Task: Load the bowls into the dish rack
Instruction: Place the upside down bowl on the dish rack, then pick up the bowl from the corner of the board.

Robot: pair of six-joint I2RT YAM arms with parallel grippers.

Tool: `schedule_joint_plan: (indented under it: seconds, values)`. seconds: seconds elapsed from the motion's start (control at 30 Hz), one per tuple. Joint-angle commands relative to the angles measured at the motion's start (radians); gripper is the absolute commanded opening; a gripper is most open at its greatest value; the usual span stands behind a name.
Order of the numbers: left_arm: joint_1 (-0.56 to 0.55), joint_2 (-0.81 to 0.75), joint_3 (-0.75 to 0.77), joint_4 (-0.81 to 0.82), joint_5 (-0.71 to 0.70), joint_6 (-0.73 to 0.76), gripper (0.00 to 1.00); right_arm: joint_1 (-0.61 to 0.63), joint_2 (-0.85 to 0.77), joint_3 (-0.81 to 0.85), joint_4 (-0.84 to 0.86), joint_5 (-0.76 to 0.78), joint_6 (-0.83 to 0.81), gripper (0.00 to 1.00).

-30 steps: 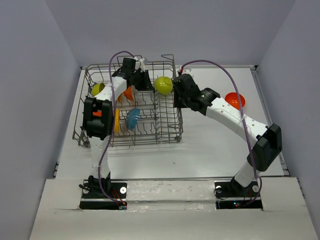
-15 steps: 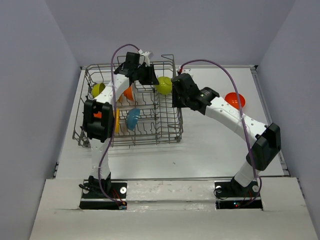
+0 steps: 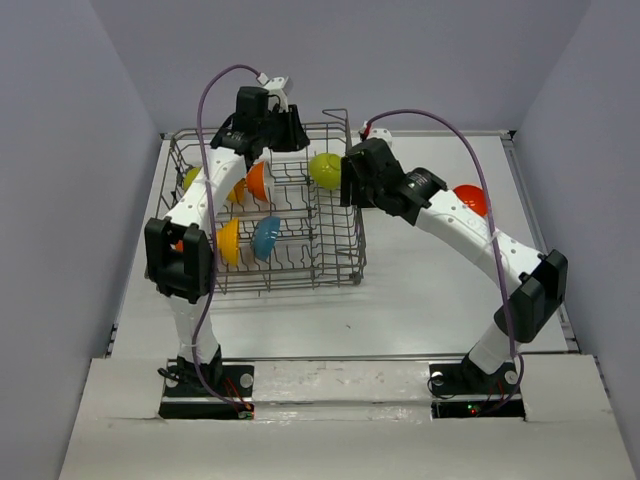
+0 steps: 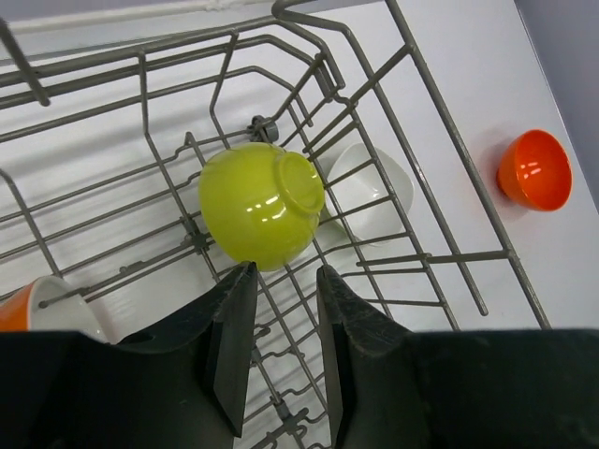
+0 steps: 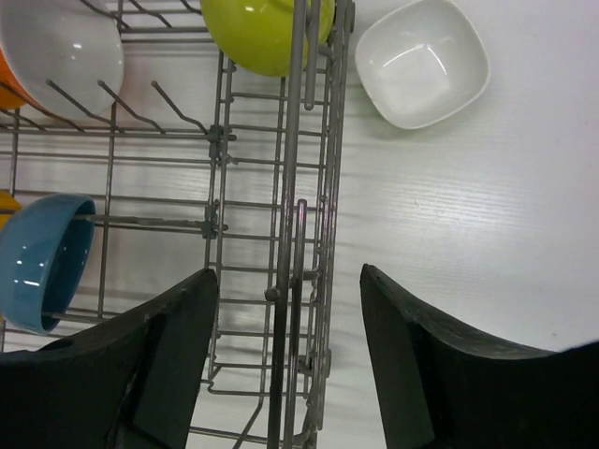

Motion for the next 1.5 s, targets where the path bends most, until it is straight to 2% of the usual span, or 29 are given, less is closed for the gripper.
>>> schedule_joint_plan:
  seconds: [0.0,0.17,0.3,0.37,0.4,0.43,0.53,0.57,0.7,0.73,1.1,1.47]
  values:
    - [-0.002,-0.109,-0.051,0.081,-0.073,-0.035,0.42,0.011,-0.072,0.077,0.003,0.065,-0.014,0.7]
    - [-0.002,-0.152,-0.088,0.121,-0.145,-0.047,0.46,0.011,-0.137,0.109,0.033,0.12,-0.01,0.74]
    - [-0.002,-0.203,-0.123,0.15,-0.19,-0.059,0.47,0.011,-0.18,0.123,0.058,0.281,-0.02,0.81]
    - [-0.002,-0.247,-0.147,0.193,-0.219,-0.084,0.48,-0.072,-0.186,0.121,0.058,0.332,-0.025,0.82]
    - [-0.003,-0.265,-0.155,0.207,-0.227,-0.093,0.48,-0.124,-0.187,0.112,0.058,0.305,-0.022,0.82]
    - [-0.005,-0.284,-0.164,0.219,-0.237,-0.101,0.49,-0.232,-0.187,0.097,0.058,0.227,-0.011,0.82]
    - [-0.042,-0.341,-0.16,0.237,-0.315,-0.093,0.51,-0.369,-0.183,0.028,0.072,0.182,0.023,0.83]
    - [-0.055,-0.354,-0.143,0.239,-0.335,-0.076,0.53,-0.456,-0.178,-0.025,0.084,0.171,0.05,0.83]
    - [-0.121,-0.379,-0.121,0.253,-0.369,-0.056,0.54,-0.615,-0.151,-0.161,0.142,0.114,0.102,0.83]
    - [-0.137,-0.391,-0.125,0.263,-0.401,-0.05,0.56,-0.633,-0.144,-0.211,0.173,0.116,0.109,0.83]
    - [-0.146,-0.491,-0.223,0.334,-0.429,-0.007,0.6,-0.818,-0.08,-0.432,0.288,0.042,0.236,0.79]
    - [-0.146,-0.485,-0.229,0.346,-0.412,0.001,0.61,-0.888,0.015,-0.468,0.385,0.007,0.256,0.72]
